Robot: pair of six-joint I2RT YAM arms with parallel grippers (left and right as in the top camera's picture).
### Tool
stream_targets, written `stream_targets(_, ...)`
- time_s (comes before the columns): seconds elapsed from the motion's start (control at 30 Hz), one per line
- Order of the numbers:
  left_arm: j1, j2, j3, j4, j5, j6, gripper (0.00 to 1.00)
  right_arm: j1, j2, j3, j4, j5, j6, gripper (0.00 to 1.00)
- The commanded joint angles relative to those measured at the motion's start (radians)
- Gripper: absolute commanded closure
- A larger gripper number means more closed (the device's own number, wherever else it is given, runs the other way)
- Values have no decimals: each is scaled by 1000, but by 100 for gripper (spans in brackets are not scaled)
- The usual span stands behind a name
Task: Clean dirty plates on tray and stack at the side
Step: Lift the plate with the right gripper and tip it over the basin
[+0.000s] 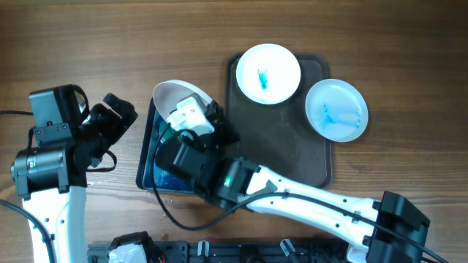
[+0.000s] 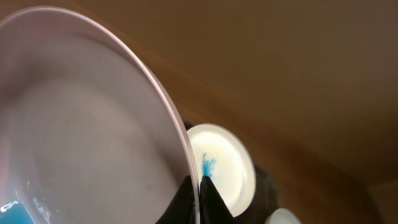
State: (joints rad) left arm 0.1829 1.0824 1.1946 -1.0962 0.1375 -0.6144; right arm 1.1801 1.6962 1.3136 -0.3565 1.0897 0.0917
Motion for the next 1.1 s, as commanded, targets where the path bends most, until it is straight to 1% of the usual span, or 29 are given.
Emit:
stream_targets(0.0,6,0,12,3,14,8,0,33,-8,22,32,160,-117,96)
stream_targets(0.13,6,0,12,3,14,8,0,51,-8,22,72,198,-164,96)
stream_targets(0.3,6,0,12,3,14,8,0,57,-8,22,127,198,-250,96)
stream_targets(1.07,6,0,12,3,14,8,0,57,-8,22,140,224,-276,96)
